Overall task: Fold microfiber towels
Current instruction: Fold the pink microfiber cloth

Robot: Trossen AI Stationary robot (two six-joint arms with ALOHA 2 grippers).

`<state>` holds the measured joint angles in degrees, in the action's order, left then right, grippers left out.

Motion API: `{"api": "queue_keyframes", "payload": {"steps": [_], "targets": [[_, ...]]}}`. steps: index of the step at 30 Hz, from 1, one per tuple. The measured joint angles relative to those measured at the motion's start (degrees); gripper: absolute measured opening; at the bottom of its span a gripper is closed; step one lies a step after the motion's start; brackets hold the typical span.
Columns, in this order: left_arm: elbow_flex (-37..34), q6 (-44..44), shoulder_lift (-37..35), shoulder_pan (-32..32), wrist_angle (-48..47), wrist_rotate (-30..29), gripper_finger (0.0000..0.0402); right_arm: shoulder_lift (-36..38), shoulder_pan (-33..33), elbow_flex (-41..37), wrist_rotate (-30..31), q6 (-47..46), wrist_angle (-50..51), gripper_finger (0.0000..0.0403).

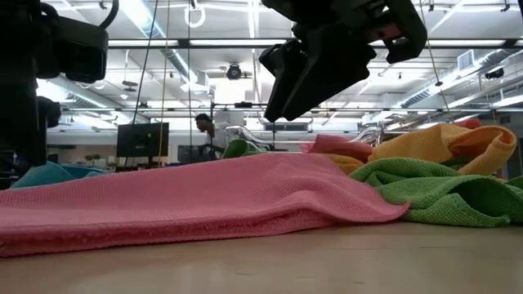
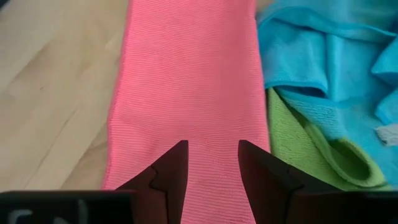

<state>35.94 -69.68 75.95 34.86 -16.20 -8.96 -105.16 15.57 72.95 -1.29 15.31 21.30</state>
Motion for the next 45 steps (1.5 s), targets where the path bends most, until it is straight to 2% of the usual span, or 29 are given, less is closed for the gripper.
{"api": "queue_keyframes", "payload": {"steps": [6,11,17,20,24,32,39,45], "targets": [[0.00,-0.36,4.89,-1.67,0.87,6.60,0.0273,0.00,0.00,0.00,-1.80,-0.13,-0.04,0.0148],[0.05,0.28,8.78,-1.69,4.10,8.92,0.0267,0.00,0.00,0.00,-1.85,-0.15,-0.29,0.0148],[0.11,0.49,9.83,-1.78,5.31,10.88,0.0257,0.00,0.00,0.00,-2.04,-0.13,-0.28,0.0148],[0.11,0.49,9.93,-1.77,5.46,11.06,0.0229,0.00,0.00,0.00,-2.04,-0.21,-0.31,0.0148],[0.04,0.75,10.26,-1.76,5.57,11.28,0.0170,0.00,0.00,0.00,-2.05,-0.26,-0.31,0.0148],[-0.02,3.14,10.51,-1.55,6.01,12.33,0.0016,0.00,-0.07,0.00,-2.04,-0.10,-0.31,0.0148],[4.17,3.32,10.04,-1.43,5.80,18.13,0.0014,0.04,0.82,0.35,-2.04,0.81,-1.29,0.0148],[9.12,3.46,9.92,-0.53,5.26,27.60,0.0015,0.04,0.66,0.39,-2.04,4.79,-7.43,0.0148]]}}
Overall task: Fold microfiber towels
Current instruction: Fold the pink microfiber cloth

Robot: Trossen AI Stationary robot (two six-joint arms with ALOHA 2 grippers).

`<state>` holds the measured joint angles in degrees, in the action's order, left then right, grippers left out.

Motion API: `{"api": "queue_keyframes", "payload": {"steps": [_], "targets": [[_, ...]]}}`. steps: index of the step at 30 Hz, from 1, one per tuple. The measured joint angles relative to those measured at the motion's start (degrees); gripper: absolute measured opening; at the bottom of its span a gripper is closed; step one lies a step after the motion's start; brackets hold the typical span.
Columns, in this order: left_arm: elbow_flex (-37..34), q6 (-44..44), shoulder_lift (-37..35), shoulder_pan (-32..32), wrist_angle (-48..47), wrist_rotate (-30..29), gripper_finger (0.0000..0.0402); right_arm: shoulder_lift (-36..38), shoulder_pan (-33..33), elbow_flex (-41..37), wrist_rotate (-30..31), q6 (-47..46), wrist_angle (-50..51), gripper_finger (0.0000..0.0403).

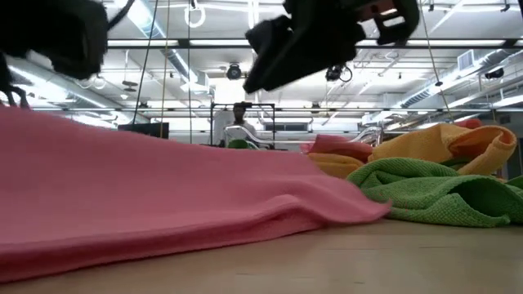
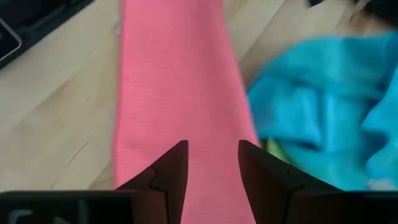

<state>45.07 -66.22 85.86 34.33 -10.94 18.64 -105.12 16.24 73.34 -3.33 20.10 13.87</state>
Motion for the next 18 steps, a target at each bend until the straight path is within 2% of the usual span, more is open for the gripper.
{"api": "queue_keyframes", "payload": {"steps": [4,8,11,15,18], "targets": [[3.80,0.06,-0.02,1.00,-4.85,1.26,0.0026,0.00,-1.62,0.02,-2.35,-0.16,-3.59,0.0148],[8.22,2.37,-0.50,2.33,-13.62,0.64,0.0009,0.00,-2.72,0.02,-5.68,-0.55,-5.72,0.0148],[10.43,2.84,-0.48,2.98,-19.54,-0.88,0.0011,0.00,-2.08,0.02,-7.11,-0.99,-6.61,0.0148],[11.06,2.14,-0.48,3.51,-21.30,-1.52,0.0027,-2.33,-0.54,0.02,-7.69,-1.21,-9.27,0.0148],[11.03,1.15,-0.48,3.62,-22.25,-1.52,0.0019,-5.08,0.70,-0.04,-7.11,-1.41,-13.02,0.0148]]}}
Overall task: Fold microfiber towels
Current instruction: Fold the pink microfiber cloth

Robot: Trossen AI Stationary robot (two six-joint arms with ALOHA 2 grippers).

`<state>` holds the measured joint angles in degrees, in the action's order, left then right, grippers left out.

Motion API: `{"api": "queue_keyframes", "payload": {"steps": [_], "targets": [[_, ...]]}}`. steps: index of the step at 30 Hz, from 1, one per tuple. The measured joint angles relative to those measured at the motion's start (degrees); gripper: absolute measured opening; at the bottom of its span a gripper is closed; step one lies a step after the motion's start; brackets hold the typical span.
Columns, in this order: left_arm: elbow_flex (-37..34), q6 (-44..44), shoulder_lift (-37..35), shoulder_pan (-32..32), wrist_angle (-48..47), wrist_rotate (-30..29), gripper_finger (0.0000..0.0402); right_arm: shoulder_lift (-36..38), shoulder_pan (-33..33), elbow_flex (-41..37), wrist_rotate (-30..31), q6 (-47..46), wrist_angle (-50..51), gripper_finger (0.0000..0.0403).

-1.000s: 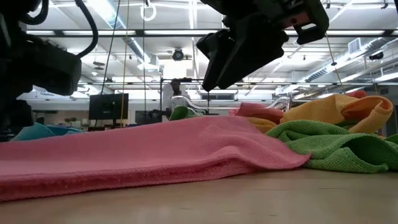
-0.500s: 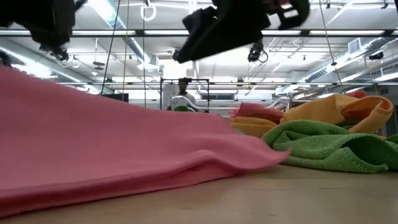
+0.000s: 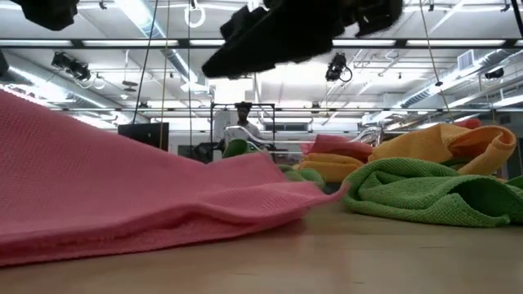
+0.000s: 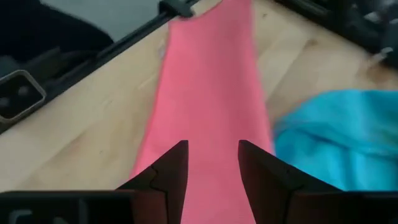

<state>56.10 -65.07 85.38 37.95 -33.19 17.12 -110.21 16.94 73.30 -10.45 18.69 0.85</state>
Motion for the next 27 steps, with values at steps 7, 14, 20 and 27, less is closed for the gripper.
{"api": "queue_keyframes", "payload": {"steps": [7,14,20,27], "targets": [[0.00,-1.75,-0.14,0.90,-3.30,0.28,0.0020,-4.00,1.36,0.07,4.86,-3.90,-4.91,0.0148],[0.00,-3.68,-2.26,2.71,-9.84,0.61,0.0010,-8.69,0.72,0.07,7.85,-6.75,-3.47,0.0135],[0.00,-5.17,-2.34,3.19,-10.28,0.00,0.0026,-11.89,-1.02,0.04,8.16,-6.55,-4.23,0.0133],[0.00,-4.98,-2.34,3.00,-10.24,-0.03,0.0019,-11.72,-1.43,0.04,8.01,-5.79,-3.07,0.0133]]}}
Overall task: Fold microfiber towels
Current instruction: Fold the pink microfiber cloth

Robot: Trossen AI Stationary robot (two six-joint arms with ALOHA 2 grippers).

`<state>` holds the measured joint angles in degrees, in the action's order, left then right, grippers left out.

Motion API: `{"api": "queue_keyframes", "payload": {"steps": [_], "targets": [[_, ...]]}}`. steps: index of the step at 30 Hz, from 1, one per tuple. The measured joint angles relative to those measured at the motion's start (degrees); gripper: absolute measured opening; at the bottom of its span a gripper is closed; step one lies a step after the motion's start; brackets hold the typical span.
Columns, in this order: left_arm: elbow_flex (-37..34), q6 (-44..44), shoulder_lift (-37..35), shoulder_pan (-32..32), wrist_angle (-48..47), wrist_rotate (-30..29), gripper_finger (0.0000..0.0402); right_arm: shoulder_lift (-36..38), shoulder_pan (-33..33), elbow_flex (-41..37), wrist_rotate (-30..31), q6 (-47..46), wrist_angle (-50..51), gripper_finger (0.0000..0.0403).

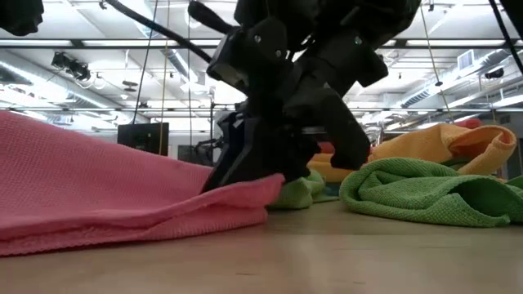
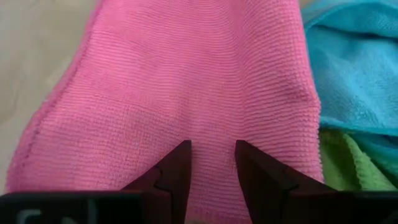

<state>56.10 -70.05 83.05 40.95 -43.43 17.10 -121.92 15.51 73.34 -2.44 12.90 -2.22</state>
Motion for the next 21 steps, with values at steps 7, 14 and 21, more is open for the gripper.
{"api": "queue_keyframes", "payload": {"steps": [7,14,21], "targets": [[-0.07,0.16,-2.95,-0.95,0.17,-4.44,0.0013,6.64,-0.02,0.07,1.46,1.02,1.31,0.0133],[-0.04,-1.33,-6.32,-4.37,0.87,-12.23,0.0014,5.87,0.75,0.04,-2.07,-1.76,0.80,0.0133],[-1.03,-1.48,-6.14,-9.13,1.69,-12.59,0.0017,3.77,2.34,0.04,-2.16,-2.31,-1.91,0.0133]]}}
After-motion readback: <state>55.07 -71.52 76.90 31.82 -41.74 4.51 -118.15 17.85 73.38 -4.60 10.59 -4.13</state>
